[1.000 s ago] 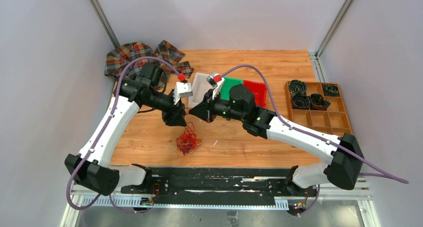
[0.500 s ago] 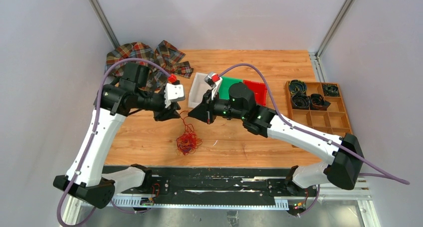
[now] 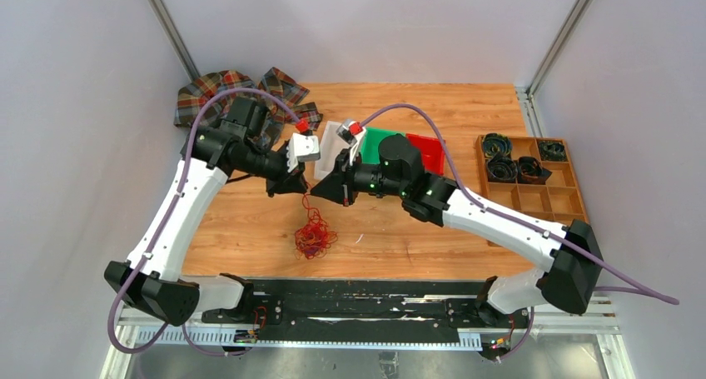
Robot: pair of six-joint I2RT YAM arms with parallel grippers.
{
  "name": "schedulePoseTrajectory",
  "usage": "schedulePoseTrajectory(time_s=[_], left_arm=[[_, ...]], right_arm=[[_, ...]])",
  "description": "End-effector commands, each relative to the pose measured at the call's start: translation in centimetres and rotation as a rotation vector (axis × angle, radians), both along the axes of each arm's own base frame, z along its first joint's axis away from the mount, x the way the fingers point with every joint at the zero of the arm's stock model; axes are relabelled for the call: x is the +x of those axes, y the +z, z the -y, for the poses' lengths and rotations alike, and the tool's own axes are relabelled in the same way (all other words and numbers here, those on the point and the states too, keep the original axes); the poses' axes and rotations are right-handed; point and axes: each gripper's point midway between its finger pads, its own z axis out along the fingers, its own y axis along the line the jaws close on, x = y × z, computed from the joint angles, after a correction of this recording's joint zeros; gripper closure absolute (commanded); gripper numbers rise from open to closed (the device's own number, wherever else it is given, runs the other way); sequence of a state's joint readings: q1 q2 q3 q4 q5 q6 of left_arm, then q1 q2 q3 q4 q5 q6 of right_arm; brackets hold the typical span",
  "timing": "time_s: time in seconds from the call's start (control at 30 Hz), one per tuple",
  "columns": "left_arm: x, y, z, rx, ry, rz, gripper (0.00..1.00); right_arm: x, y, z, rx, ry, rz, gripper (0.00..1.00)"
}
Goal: Untangle the cables
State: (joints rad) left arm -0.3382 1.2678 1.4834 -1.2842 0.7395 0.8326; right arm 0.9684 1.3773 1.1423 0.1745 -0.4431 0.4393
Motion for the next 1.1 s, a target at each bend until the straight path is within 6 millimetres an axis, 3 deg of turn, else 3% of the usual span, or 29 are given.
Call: schedulePoseTrajectory(time_s=[0.0, 0.03, 0.17, 0.3, 0.43, 0.57, 0.9, 1.07], left_arm=[[0.0, 1.4, 0.5, -0.025, 0.006, 0.011, 0.96], [-0.1, 1.8, 0.6, -0.036, 0.01, 0.007, 0.98], [-0.9, 3.6, 0.6, -0.077, 0.018, 0.037, 0.99], [-1.8, 5.3, 0.3, -0.096, -0.003, 0.128, 1.0], [-2.4, 6.3, 0.0, -0.104, -0.042, 0.214, 0.99], [-2.4, 7.6, 0.0, -0.116, -0.051, 0.262, 1.0], [-1.9, 9.8, 0.3, -0.137, -0.056, 0.315, 1.0], [-1.8, 10.3, 0.4, -0.14, -0.06, 0.333, 1.0]], right_arm=[[0.6, 1.1, -0.3, 0.035, 0.0, -0.018, 0.97], [0.9, 0.9, -0.3, 0.034, -0.012, -0.027, 0.9], [2.4, 0.6, 0.6, 0.058, -0.084, -0.036, 0.48], [4.1, 0.3, 2.3, 0.097, -0.145, -0.076, 0.28], [5.5, 0.6, 3.6, 0.152, -0.167, -0.113, 0.25], [5.6, 1.4, 2.9, 0.165, -0.122, -0.099, 0.25], [2.7, 1.9, -0.8, 0.165, 0.009, -0.067, 0.23], [1.9, 1.8, -1.7, 0.176, 0.038, -0.073, 0.23]])
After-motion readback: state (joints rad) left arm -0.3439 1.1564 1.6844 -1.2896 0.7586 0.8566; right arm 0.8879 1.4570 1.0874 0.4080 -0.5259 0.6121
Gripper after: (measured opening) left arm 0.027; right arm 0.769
